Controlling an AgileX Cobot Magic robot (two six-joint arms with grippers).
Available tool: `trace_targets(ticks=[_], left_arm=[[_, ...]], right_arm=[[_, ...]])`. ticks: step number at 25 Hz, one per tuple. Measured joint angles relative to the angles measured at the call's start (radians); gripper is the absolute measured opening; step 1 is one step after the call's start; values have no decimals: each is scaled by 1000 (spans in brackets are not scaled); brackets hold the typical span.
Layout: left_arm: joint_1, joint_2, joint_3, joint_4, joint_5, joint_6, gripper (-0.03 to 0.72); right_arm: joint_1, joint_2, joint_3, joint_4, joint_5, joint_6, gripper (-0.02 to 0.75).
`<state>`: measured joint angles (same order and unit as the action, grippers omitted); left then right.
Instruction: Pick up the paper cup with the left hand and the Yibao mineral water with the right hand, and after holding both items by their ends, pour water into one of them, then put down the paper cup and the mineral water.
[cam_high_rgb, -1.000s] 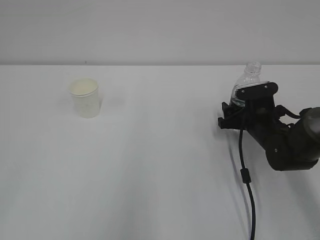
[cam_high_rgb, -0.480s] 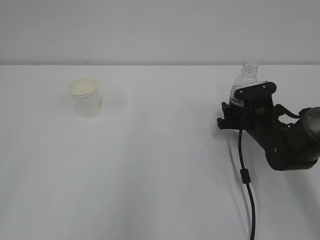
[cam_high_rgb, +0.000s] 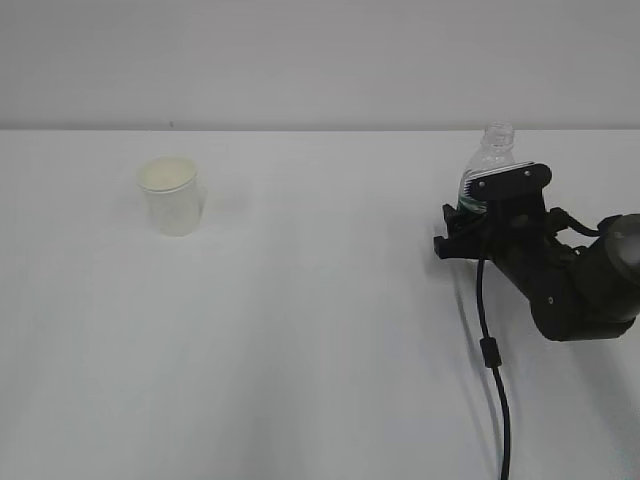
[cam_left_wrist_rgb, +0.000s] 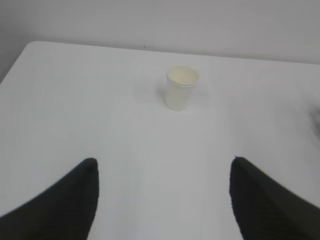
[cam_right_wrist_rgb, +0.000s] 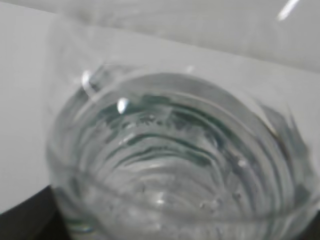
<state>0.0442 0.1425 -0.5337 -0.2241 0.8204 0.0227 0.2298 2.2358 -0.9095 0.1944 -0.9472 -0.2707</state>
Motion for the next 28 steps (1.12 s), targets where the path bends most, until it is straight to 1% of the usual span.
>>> trace_targets(ticks=[8,15,28], left_arm=[[0,0,0,0,0,0,583],[0,0,0,0,0,0,583],[0,0,0,0,0,0,583]], right_arm=[[0,-43,0,4,64,-10,519],[0,-59,2,6,100,-15,516],[0,-70,2,6,120,-22,491]])
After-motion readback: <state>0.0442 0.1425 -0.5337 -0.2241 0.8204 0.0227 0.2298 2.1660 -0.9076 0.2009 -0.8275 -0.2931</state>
